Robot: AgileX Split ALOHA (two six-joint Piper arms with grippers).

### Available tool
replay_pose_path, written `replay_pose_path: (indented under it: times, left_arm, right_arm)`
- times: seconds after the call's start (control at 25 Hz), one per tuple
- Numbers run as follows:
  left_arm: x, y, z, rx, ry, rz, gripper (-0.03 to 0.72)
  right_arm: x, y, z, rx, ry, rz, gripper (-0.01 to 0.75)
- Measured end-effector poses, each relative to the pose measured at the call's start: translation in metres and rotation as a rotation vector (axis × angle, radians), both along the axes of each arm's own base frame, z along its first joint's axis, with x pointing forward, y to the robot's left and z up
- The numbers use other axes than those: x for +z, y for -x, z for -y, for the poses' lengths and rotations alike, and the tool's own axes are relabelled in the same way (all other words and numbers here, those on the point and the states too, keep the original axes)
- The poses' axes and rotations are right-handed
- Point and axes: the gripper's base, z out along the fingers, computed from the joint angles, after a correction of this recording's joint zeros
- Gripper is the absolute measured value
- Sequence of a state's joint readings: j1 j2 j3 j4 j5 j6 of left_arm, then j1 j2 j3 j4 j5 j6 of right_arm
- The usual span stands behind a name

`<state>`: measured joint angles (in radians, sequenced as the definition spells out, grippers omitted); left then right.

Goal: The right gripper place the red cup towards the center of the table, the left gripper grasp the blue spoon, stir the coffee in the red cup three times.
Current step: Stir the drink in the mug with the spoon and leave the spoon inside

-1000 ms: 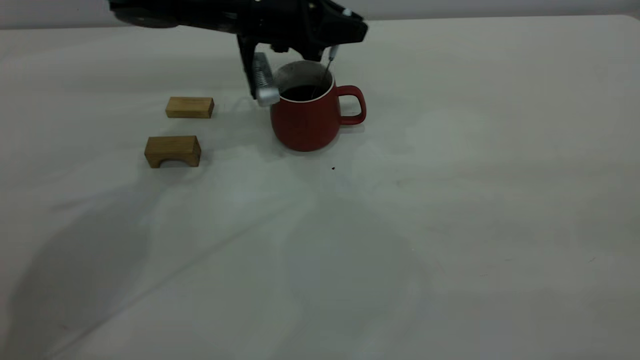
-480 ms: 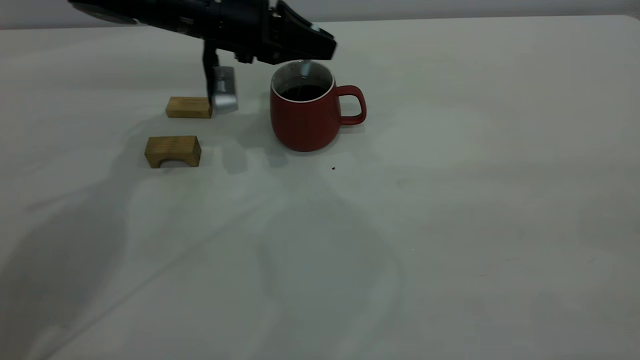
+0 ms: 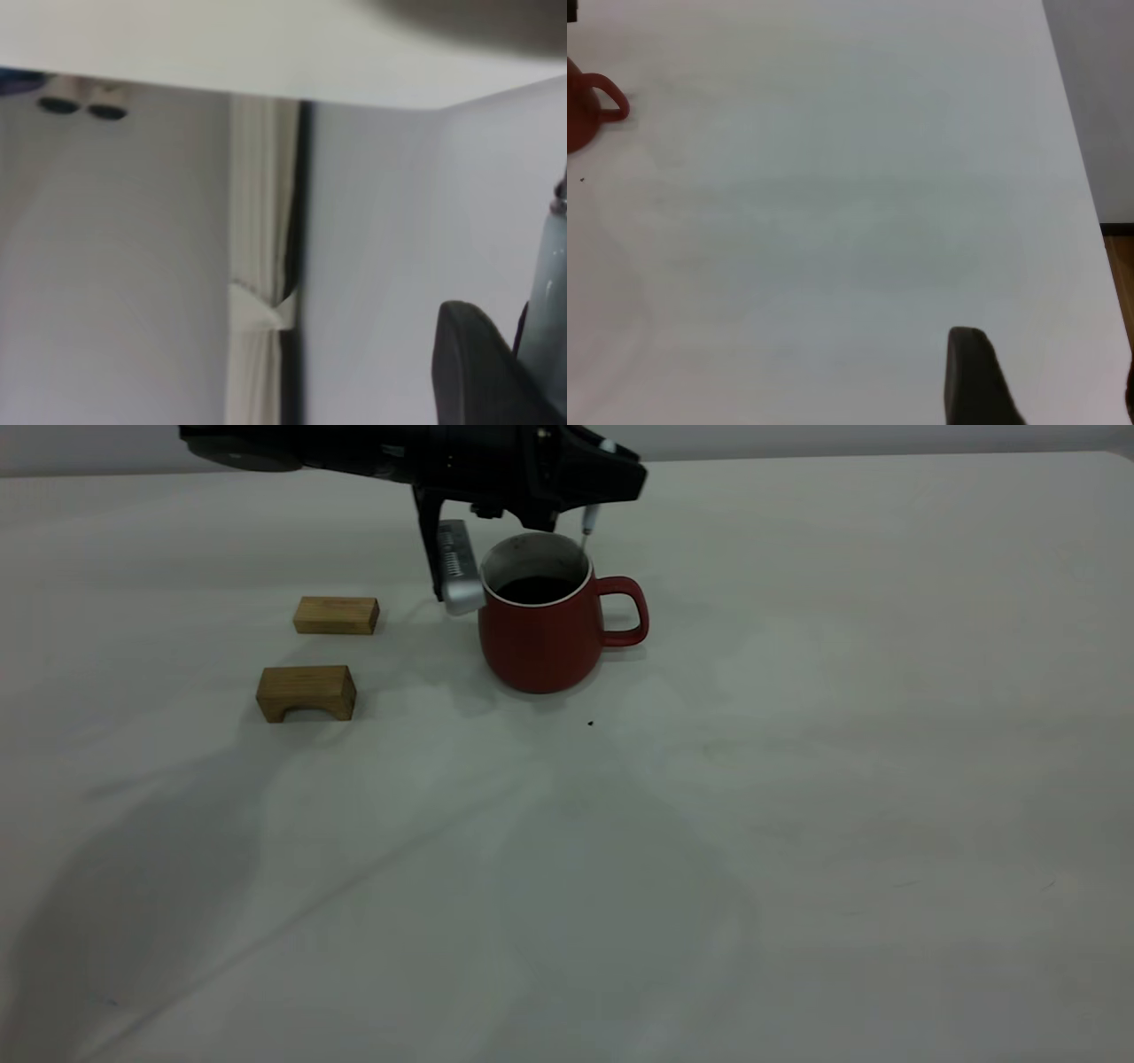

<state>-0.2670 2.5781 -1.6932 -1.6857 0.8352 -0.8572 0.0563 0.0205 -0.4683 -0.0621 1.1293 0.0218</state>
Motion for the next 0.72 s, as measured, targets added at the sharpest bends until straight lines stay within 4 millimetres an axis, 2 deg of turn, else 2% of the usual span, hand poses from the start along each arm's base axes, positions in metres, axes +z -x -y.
replay_pose_path:
  times: [0.28, 0.52, 0.72]
  left_arm:
    - [0.004, 0.012, 0.001, -0.134, 0.058, -0.048, 0.141]
    - [0.001, 0.015, -0.018, -0.186, 0.027, -0.16, 0.138]
    - [-0.003, 0.006, -0.037, -0.116, -0.014, -0.159, 0.138]
  right_arm:
    - [0.0, 0.0, 0.0, 0.0, 0.0, 0.0, 0.439]
    - [0.0, 0.0, 0.0, -0.001, 0.001, 0.0, 0.439]
    - [0.0, 0.0, 0.0, -0.001, 0.001, 0.0, 0.439]
